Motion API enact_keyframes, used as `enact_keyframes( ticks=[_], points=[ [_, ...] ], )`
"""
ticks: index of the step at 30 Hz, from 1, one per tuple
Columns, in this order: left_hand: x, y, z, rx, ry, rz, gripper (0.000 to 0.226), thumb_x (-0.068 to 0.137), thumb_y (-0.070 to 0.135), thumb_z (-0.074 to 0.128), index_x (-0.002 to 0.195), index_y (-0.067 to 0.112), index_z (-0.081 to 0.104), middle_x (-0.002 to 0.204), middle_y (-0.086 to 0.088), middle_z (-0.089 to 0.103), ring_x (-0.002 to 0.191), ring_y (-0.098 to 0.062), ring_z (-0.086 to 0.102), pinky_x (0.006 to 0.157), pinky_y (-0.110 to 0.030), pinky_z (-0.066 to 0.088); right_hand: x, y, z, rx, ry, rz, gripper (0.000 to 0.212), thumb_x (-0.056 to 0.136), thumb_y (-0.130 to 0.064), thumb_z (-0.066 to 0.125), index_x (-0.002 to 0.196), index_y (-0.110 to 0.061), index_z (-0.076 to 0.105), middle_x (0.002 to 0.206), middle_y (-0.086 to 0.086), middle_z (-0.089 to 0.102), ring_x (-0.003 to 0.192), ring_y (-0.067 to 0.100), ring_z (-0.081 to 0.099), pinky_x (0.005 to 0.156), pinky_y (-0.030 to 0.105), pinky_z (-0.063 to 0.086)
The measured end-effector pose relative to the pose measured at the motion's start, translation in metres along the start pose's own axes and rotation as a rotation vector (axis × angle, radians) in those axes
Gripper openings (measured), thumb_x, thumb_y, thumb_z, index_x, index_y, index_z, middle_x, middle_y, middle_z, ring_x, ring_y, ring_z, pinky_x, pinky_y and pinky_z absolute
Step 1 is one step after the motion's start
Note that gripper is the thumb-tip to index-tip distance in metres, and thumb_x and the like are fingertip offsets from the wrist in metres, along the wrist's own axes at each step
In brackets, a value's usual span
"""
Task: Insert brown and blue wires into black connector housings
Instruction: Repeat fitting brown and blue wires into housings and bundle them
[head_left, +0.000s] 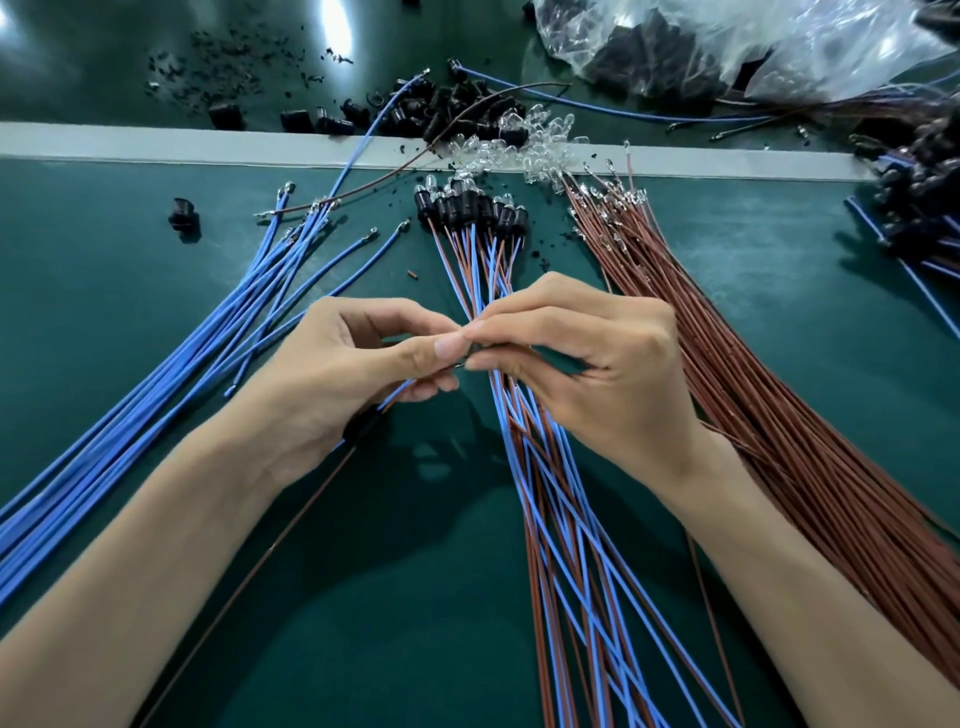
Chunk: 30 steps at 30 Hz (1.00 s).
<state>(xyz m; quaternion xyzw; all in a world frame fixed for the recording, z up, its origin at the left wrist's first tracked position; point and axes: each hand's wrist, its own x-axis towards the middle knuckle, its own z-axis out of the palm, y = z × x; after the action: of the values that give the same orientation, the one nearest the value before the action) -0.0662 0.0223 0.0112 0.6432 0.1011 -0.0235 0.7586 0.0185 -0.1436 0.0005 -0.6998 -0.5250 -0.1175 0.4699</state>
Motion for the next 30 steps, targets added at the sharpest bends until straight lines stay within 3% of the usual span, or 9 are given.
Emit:
enact_keyframes(
  ticks=[6,10,14,30],
  points=[
    [-0.0009,0.0014,-0.0001,0.016,0.007,-0.023,0.011,0.059,0.027,0.071,0.06,0.017,0.073,0.058,0.001,0.061,0.053,-0.005,0.058,0.052,-0.011,0.045,-0.0032,-0.0004,0.0052,-0.049,0.064,-0.001,0.016,0.076,-0.002,0.077,0.091,0.003,0.073,0.09,0.01,0.072,0.078,0.021,0.069,0.074,0.029,0.055],
    [-0.0016,0.0017,-0.0024,0.03,-0.031,-0.021,0.014,0.068,0.01,0.077,0.059,0.017,0.07,0.058,0.001,0.058,0.054,-0.007,0.054,0.053,-0.012,0.044,-0.003,-0.0007,0.0061,-0.032,0.094,0.01,0.017,0.076,-0.003,0.077,0.091,0.003,0.073,0.089,0.009,0.072,0.077,0.019,0.068,0.074,0.026,0.055],
    [-0.0022,0.0016,-0.0014,0.008,-0.048,-0.025,0.019,0.075,0.02,0.062,0.058,0.019,0.068,0.059,0.003,0.056,0.056,-0.007,0.051,0.053,-0.013,0.041,-0.0033,-0.0017,0.0067,-0.003,0.109,0.027,0.019,0.074,-0.003,0.078,0.091,0.003,0.072,0.088,0.01,0.072,0.077,0.02,0.068,0.074,0.026,0.054],
    [-0.0012,-0.0032,0.0062,-0.011,0.059,-0.011,0.013,0.071,0.022,0.066,0.059,0.019,0.071,0.056,0.005,0.056,0.051,-0.005,0.052,0.049,-0.012,0.04,-0.0022,-0.0033,0.0017,0.022,0.098,0.052,0.016,0.074,-0.003,0.078,0.088,0.001,0.073,0.086,0.004,0.073,0.073,0.017,0.069,0.069,0.028,0.055]
  ],
)
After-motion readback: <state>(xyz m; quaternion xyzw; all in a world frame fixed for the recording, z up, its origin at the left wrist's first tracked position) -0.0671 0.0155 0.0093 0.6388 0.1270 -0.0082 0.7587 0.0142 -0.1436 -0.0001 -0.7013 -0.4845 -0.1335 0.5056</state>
